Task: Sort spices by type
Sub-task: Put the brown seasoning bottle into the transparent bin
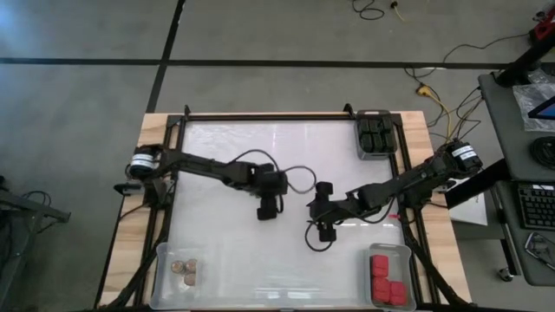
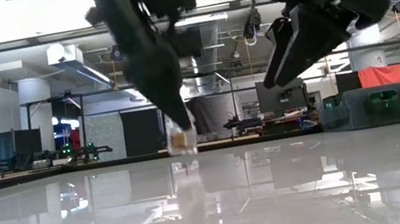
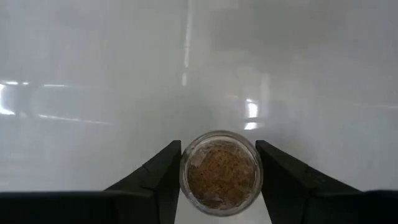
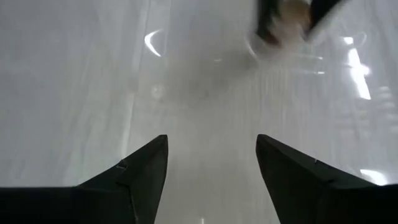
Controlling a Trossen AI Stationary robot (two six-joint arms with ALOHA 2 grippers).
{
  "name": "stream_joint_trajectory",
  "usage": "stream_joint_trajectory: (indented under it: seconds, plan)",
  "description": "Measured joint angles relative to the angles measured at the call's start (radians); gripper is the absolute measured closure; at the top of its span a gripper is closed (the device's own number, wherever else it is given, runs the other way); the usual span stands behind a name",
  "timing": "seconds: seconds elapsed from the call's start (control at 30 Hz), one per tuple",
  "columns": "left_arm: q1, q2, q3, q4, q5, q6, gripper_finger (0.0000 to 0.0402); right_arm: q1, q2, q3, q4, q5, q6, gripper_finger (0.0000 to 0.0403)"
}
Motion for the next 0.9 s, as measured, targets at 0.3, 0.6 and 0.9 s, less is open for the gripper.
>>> stream_joint_trajectory:
  seconds: [0.3, 0.6, 0.9]
  plan:
    - [-0.328, -0.069, 0.174, -0.288, 0.014, -0.358, 0.0242, 0.0, 0.007, -0.012, -0.06, 0.0, -0.063, 0.0171]
    - [-0.676, -0.069, 0.328, -0.446, -0.023, -0.994, 0.0242, 0.0, 0.018, -0.016, 0.039, 0.0, -0.165, 0.0182]
    - [-0.908, -0.072, 0.333, -0.618, -0.057, -1.673, 0.0242, -0.001, 0.101, -0.021, 0.165, -0.002, -0.273, 0.0181]
